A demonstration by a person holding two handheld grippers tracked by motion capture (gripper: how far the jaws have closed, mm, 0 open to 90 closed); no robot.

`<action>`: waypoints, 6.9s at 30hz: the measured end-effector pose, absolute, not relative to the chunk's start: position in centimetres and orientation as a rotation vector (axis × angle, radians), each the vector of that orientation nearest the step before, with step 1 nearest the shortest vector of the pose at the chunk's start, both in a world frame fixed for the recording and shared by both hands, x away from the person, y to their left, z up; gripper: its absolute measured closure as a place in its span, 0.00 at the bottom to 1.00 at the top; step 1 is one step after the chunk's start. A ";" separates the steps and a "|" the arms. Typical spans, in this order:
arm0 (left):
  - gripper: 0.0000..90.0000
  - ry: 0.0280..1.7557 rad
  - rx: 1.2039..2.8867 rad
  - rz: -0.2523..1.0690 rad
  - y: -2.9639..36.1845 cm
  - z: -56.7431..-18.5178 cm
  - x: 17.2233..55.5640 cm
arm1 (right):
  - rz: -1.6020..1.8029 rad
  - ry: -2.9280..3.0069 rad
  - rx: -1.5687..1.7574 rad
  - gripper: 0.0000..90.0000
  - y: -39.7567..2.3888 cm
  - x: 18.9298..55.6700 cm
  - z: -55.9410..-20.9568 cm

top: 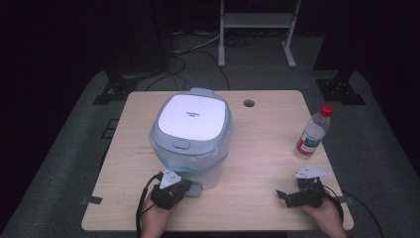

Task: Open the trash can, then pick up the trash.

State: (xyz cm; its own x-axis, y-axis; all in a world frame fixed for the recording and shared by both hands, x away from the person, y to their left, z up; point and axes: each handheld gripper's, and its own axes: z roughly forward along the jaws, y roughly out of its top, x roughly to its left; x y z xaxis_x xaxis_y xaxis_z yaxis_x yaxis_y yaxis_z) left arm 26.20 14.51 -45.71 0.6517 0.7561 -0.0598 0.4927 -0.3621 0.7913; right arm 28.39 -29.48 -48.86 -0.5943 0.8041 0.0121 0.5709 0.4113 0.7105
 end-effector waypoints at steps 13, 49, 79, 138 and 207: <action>1.00 0.948 2.035 0.438 14.5 -46.1 26.0 | 0.984 2.340 1.188 0.00 -29.5 28.4 -48.9; 0.99 0.966 2.033 0.488 14.1 -47.7 25.5 | 0.982 2.330 1.202 0.00 -29.4 28.5 -48.9; 0.99 0.943 2.007 0.472 14.6 -48.0 25.5 | 1.038 2.281 1.270 0.00 -30.9 28.5 -47.3; 0.99 0.944 2.005 0.466 14.6 -48.0 25.6 | 1.107 2.012 1.353 0.00 -36.1 31.6 -42.0; 0.99 0.940 2.008 0.474 14.6 -48.0 25.5 | 1.239 1.959 1.275 0.00 -38.0 38.1 -44.7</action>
